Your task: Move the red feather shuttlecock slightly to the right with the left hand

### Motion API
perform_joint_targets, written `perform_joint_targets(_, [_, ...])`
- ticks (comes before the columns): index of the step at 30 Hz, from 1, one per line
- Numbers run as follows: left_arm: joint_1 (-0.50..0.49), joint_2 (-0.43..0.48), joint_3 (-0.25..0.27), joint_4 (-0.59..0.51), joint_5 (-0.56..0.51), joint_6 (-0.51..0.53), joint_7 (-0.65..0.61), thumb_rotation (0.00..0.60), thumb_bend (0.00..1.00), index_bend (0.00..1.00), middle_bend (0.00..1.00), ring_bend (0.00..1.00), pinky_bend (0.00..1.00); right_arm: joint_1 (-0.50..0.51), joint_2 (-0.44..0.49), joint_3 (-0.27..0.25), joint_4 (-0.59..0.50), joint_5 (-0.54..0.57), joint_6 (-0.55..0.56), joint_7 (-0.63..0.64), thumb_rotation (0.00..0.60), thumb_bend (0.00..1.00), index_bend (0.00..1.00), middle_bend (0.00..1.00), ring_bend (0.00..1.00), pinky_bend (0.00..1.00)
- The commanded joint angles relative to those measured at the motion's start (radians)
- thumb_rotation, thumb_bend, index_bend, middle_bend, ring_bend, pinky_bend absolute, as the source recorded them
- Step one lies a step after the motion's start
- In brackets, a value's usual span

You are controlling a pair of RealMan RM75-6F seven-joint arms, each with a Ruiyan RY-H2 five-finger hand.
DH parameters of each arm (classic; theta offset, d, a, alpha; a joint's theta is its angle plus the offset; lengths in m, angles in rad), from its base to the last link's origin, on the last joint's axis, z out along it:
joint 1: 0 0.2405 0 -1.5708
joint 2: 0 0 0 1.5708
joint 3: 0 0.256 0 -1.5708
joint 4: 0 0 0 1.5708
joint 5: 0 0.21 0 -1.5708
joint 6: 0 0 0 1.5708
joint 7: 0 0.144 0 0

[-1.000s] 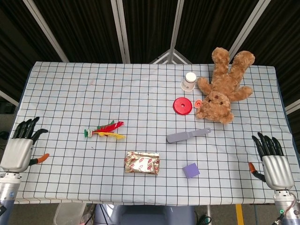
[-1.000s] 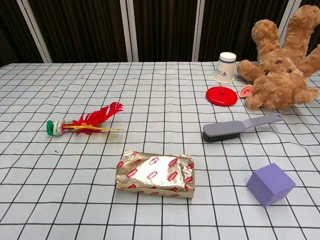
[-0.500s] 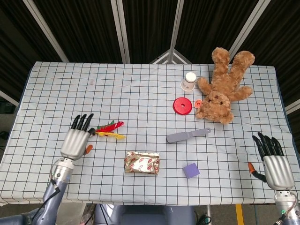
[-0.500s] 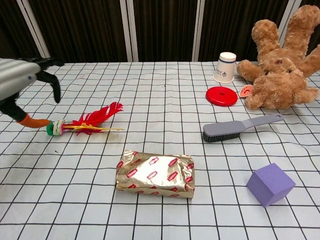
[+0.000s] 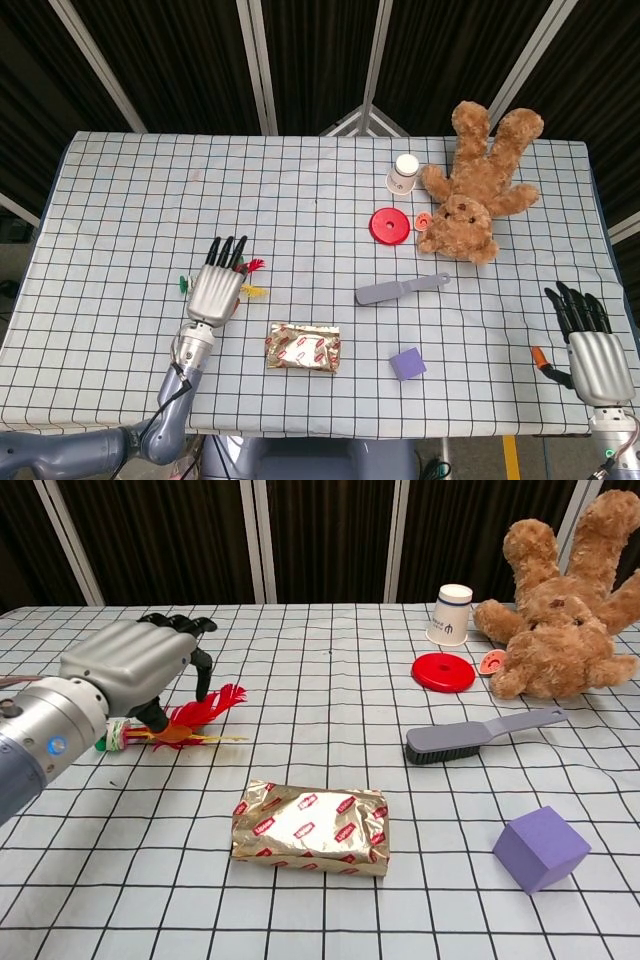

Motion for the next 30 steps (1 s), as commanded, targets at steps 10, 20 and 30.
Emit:
perform_joint_targets(10, [-0.049,-0.124,0.025,0.141,-0.032,-0.017,-0.012,0.6,0.35,0.49,0.0,0.0,0.01,-0.002,0.009,0.005,-0.005,0.012,-0.004,0.038,0.6,0.38,0.0,0.0,0.0,0.0])
perform_joint_targets(20, [-0.061,-0.142,0.013,0.201,-0.037,-0.008,-0.036,0.6,0.41,0.51,0.0,0.0,0.01,-0.005,0.012,0.005,-0.01,0.011,-0.002,0.052,0.6,0.38,0.0,0.0,0.0,0.0])
perform_joint_targets(30, [-0.069,-0.157,0.01,0.229,-0.037,-0.007,-0.067,0.6,0.53,0.55,0.0,0.0,0.03,-0.006,0.013,0.002,-0.021,0.009,-0.006,0.052,0.6,0.38,0.0,0.0,0.0,0.0])
